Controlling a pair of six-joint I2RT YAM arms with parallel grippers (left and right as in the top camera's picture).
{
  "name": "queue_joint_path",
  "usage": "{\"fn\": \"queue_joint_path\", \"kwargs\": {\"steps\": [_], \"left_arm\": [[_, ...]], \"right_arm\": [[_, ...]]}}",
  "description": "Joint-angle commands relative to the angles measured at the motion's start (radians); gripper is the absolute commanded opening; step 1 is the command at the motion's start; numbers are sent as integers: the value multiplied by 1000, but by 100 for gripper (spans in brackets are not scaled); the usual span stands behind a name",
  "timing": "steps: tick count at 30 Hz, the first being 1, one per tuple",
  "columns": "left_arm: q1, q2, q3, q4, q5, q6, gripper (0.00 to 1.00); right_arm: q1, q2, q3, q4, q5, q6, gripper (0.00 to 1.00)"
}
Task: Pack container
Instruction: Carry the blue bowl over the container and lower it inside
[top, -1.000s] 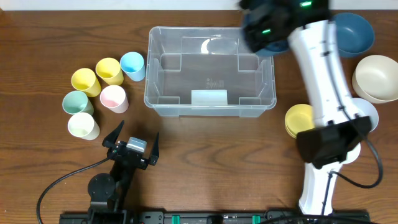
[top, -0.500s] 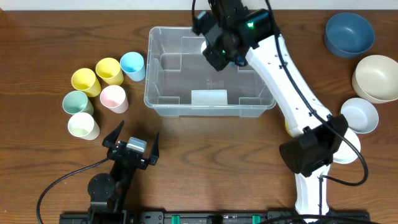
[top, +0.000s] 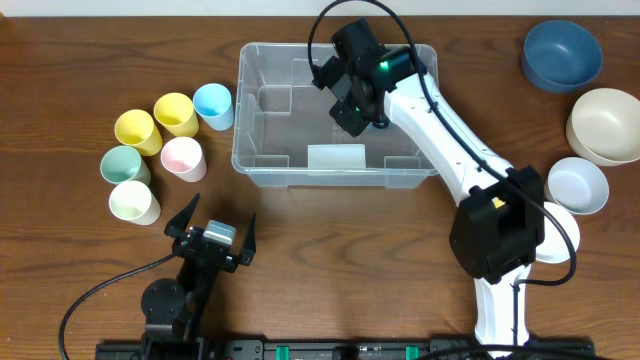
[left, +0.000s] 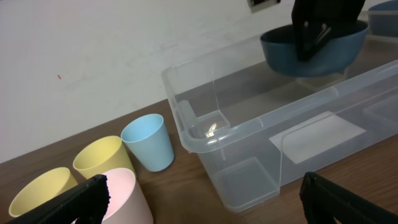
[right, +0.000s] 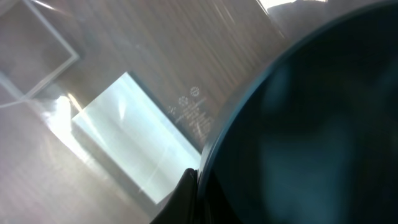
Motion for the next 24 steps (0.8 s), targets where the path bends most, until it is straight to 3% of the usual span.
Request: {"fn": "queue_joint_path", "kwargs": {"steps": [1, 24], "left_arm": [[5, -6, -21, -31, 10, -8, 98], [5, -6, -21, -30, 10, -8, 98]], "right_arm": [[-7, 1, -43, 37, 13, -18, 1], [-25, 1, -109, 126, 28, -23, 2]]}}
